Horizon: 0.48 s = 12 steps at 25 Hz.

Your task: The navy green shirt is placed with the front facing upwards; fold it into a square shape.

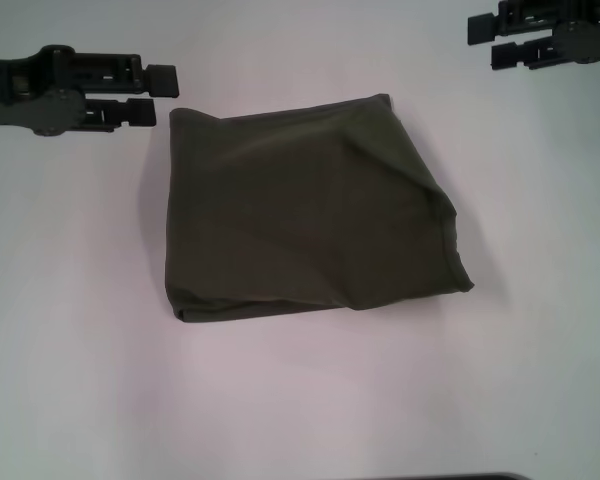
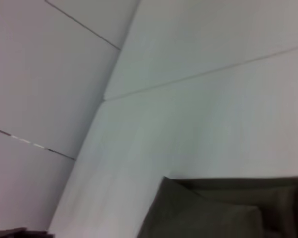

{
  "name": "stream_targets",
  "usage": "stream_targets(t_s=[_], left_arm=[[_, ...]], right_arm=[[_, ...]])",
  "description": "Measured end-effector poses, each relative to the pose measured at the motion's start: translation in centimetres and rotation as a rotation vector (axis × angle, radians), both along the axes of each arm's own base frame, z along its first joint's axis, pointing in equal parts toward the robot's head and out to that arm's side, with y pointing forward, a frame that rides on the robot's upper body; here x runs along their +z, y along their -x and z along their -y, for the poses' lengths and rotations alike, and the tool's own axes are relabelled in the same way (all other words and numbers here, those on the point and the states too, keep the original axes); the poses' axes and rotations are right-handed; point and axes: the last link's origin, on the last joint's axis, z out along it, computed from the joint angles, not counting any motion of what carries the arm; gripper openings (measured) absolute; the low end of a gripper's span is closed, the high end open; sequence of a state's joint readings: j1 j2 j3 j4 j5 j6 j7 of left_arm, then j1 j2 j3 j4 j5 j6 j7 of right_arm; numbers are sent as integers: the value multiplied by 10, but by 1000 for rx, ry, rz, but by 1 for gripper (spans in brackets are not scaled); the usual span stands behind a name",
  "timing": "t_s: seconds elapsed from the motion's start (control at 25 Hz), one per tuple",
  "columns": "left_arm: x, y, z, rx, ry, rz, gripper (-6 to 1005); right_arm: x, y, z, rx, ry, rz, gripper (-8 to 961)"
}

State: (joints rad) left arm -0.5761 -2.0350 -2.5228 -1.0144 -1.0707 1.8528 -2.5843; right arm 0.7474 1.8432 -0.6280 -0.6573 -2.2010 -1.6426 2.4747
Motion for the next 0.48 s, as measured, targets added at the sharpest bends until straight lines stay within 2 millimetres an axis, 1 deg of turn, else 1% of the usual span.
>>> stream_targets(t_s=[0.12, 0.32, 0.48], left_arm=[[2, -3, 4, -12, 9, 34, 708], [9, -2, 5, -18, -18, 61, 704], [10, -1, 4, -16, -29, 61, 704]], right_arm=[[-5, 1, -5, -35, 54, 101, 758], [-20, 6, -13, -6, 126, 290, 800], [-29, 11, -17, 8, 129, 331, 808]])
